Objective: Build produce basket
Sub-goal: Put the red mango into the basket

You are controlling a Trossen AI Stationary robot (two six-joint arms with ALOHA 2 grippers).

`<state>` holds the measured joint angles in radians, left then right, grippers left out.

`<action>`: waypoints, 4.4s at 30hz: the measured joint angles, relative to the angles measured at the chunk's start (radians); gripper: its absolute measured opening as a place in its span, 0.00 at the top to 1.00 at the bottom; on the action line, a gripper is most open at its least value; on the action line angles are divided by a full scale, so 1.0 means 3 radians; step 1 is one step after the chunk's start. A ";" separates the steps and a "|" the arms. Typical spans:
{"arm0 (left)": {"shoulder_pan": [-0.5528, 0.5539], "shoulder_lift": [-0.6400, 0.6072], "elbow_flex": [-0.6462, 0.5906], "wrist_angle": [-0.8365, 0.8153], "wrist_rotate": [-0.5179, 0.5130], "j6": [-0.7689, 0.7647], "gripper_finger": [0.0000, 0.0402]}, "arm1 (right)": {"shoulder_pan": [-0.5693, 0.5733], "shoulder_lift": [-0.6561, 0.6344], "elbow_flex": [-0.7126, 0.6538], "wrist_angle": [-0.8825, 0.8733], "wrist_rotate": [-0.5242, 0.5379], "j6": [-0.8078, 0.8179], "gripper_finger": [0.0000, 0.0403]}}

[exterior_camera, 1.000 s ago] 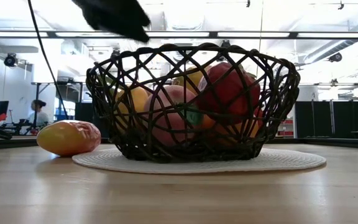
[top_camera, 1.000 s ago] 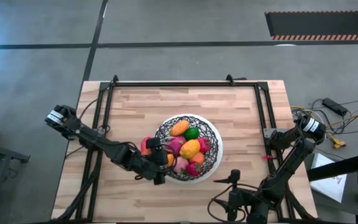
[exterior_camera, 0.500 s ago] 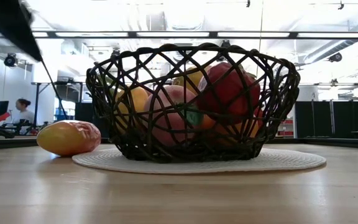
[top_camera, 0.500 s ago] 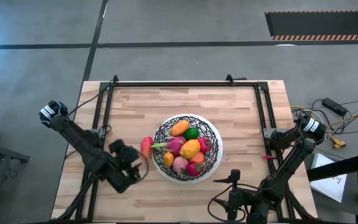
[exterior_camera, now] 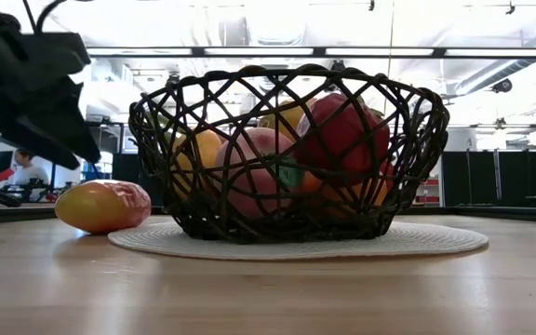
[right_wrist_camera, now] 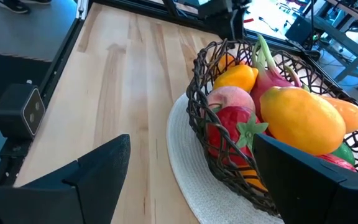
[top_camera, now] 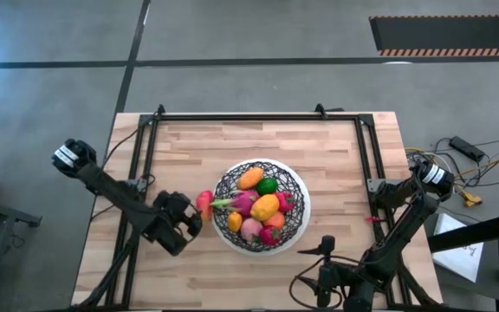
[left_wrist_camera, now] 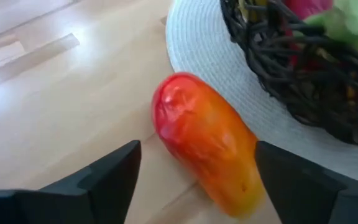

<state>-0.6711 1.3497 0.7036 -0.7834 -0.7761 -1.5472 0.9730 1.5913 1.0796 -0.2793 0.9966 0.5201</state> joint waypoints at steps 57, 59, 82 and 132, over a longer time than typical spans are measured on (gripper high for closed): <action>0.0271 -0.0342 0.0512 -0.0192 0.0421 0.1064 0.46 | 0.0404 0.0000 0.0223 -0.0274 0.0369 0.0023 0.19; 0.0271 -0.0412 0.0700 -0.0302 0.0367 0.1225 0.45 | 0.0450 0.0000 0.0223 -0.0278 0.0462 0.0037 0.19; 0.0309 0.0588 0.0564 0.3975 0.0511 0.5548 0.44 | -0.0293 -0.0036 0.0227 -0.0185 0.0484 -0.0412 0.19; 0.0426 0.0624 0.0685 0.3022 -0.0464 0.5178 0.18 | -0.1316 -0.0069 0.1742 -0.3764 -0.1579 0.0658 0.43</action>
<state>-0.5434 1.5368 0.9092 0.1233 -0.9152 0.0063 0.5780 1.5705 1.6022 -1.4085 0.5229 0.7176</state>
